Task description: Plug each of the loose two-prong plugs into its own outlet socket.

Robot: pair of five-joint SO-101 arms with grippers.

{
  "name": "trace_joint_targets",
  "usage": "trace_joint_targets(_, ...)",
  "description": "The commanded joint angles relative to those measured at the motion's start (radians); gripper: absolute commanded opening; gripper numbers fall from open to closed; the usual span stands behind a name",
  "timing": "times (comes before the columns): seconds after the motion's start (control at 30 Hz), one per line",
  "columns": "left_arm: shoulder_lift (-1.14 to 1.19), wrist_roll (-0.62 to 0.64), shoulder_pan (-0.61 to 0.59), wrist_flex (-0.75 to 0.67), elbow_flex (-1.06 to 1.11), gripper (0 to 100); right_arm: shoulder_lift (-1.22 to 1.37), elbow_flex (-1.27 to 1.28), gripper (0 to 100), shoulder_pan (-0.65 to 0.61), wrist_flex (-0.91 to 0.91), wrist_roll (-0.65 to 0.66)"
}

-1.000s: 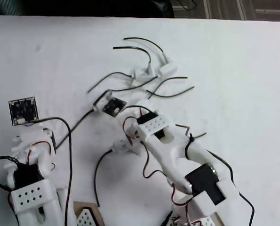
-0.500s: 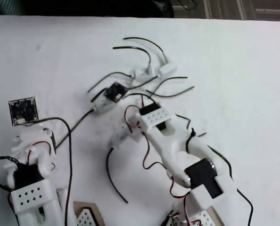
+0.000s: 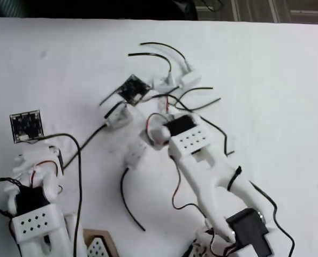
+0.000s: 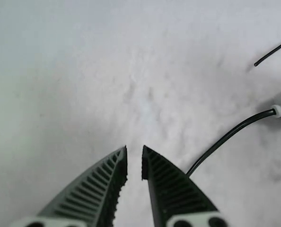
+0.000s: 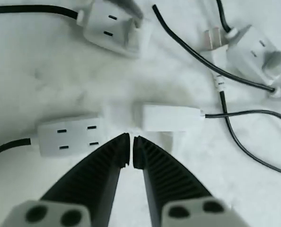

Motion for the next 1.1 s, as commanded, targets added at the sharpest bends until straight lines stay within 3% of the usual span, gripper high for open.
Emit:
trace_joint_targets(0.0, -0.01, -0.009, -0.007, -0.017, -0.008, 8, 0.058, -0.034, 1.9, -0.062, -0.071, -0.008)
trace_joint_targets(0.1, -0.01, -0.009, -0.007, -0.017, -0.008, 8, 0.131, -0.035, 1.9, -0.111, -0.136, -0.025)
trace_joint_targets(0.23, -0.01, -0.009, -0.007, -0.017, -0.008, 8, 0.203, -0.038, 1.9, -0.143, -0.217, -0.146)
trace_joint_targets(0.4, -0.01, -0.009, -0.007, -0.017, -0.008, 8, 0.285, -0.034, 1.9, -0.14, -0.257, -0.153)
trace_joint_targets(0.63, -0.01, -0.009, -0.007, -0.017, -0.008, 8, 0.26, -0.038, 1.9, -0.104, -0.07, -0.153)
trace_joint_targets(0.9, -0.01, -0.009, -0.007, -0.017, -0.008, 8, 0.124, -0.052, 2.4, -0.088, -0.044, -0.153)
trace_joint_targets(1.07, -0.01, -0.009, -0.007, -0.017, -0.008, 8, -0.079, -0.169, 7.7, 0.047, 0.074, -0.14)
